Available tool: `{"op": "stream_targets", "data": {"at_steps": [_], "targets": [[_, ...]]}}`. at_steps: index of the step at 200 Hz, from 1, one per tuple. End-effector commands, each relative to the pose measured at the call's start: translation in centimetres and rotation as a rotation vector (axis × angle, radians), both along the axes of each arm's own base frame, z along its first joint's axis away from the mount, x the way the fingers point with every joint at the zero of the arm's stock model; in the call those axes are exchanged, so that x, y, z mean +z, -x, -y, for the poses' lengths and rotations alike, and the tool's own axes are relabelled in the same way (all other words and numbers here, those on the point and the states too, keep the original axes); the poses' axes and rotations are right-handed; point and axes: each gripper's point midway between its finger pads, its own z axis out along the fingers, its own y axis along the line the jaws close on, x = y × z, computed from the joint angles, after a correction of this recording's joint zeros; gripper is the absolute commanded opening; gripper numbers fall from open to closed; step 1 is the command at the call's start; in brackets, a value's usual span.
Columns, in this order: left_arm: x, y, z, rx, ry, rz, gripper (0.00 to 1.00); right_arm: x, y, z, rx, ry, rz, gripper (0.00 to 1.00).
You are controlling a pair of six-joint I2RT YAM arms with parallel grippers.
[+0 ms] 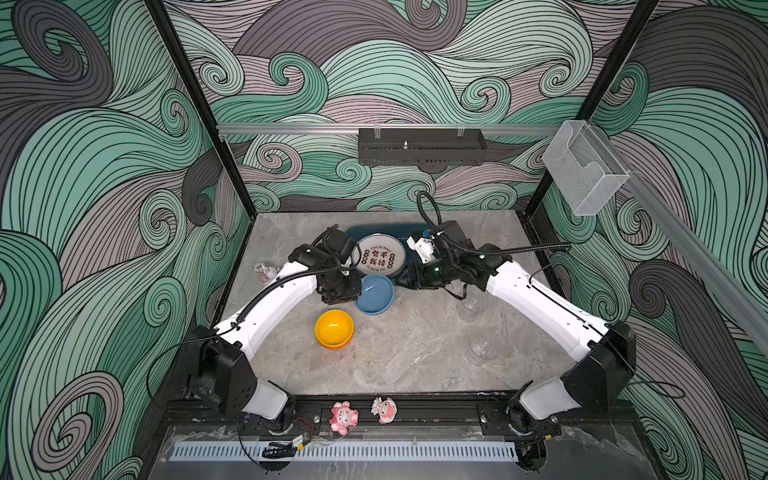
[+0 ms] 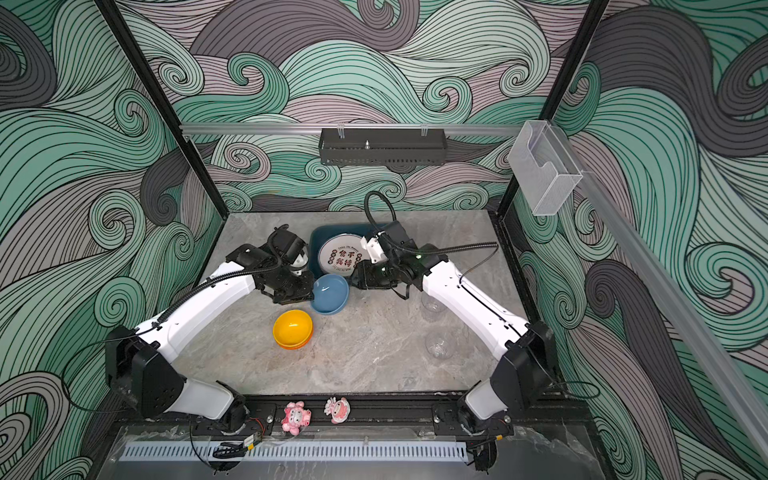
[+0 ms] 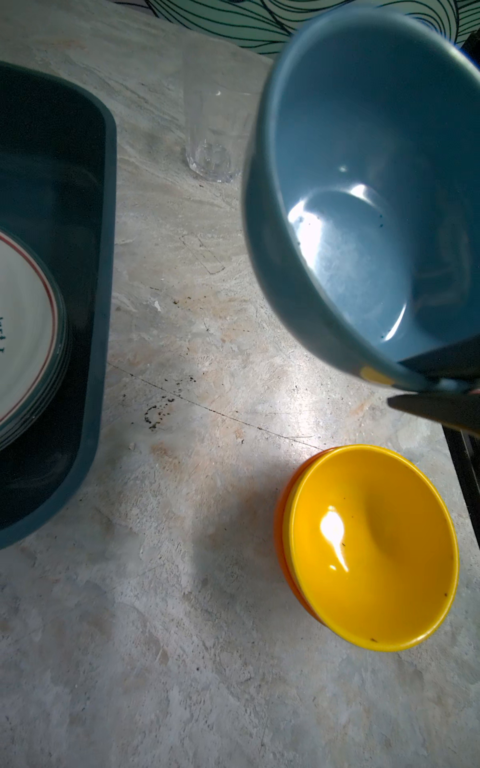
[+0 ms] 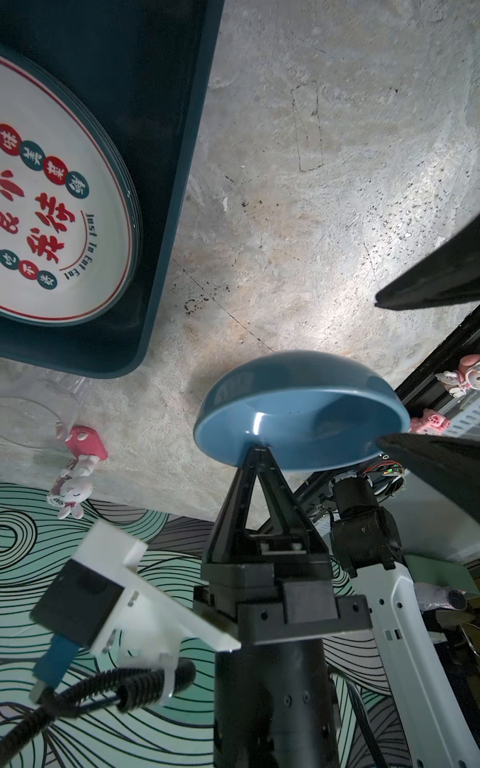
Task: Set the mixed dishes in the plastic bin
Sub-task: 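Carry the blue bowl toward the bin with the left gripper while the right grips it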
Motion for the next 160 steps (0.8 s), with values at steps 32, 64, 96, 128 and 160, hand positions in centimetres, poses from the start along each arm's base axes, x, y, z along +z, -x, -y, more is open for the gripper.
{"op": "stream_targets", "data": {"at_steps": [32,64,96,128,160], "targets": [[1.7,-1.0,1.3,-0.016,0.011,0.048,0.00,-0.1,-0.8,-1.0,-0.003,-0.016,-0.029,0.48],[1.9,-1.1,1.8,-0.026,0.013,0.051,0.00,-0.8,-1.0,-1.2,-0.005,-0.005,-0.046,0.46],[2.1,-1.2,2.2,-0.035,0.016,0.055,0.00,-1.2,-1.3,-1.3,-0.006,0.002,-0.053,0.43],[2.2,-1.4,2.6,-0.040,0.020,0.053,0.00,-1.8,-1.5,-1.4,-0.006,0.017,-0.058,0.36],[2.4,-1.6,2.8,-0.042,0.023,0.057,0.00,-2.4,-1.7,-1.2,-0.009,0.046,-0.057,0.28]]}}
